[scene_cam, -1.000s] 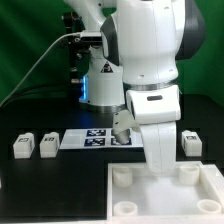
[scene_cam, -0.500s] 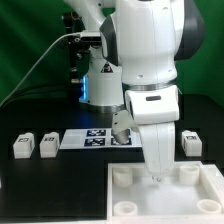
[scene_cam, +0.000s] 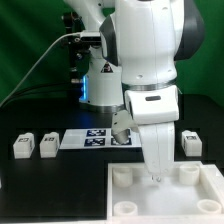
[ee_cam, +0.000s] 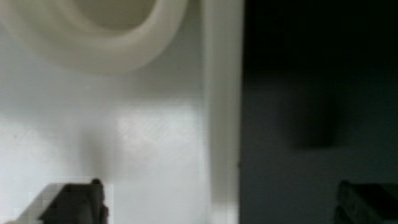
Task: Assemble one leg
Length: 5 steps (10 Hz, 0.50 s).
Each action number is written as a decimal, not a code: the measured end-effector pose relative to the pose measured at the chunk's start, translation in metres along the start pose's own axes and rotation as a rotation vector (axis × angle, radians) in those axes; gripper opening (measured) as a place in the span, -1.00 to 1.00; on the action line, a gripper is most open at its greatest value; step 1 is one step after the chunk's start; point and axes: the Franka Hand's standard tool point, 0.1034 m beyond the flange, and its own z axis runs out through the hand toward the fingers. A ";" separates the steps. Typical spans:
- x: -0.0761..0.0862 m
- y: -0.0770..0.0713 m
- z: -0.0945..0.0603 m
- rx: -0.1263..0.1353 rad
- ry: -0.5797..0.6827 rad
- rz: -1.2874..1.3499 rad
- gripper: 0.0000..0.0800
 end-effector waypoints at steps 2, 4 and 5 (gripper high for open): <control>0.000 0.000 0.000 0.000 0.000 0.000 0.62; 0.007 -0.002 -0.013 -0.017 -0.004 0.133 0.62; 0.013 -0.009 -0.021 -0.022 -0.007 0.163 0.62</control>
Offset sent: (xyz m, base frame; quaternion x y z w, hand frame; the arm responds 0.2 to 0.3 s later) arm -0.0097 0.0039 0.0253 -0.0132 -0.0256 0.1453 0.9890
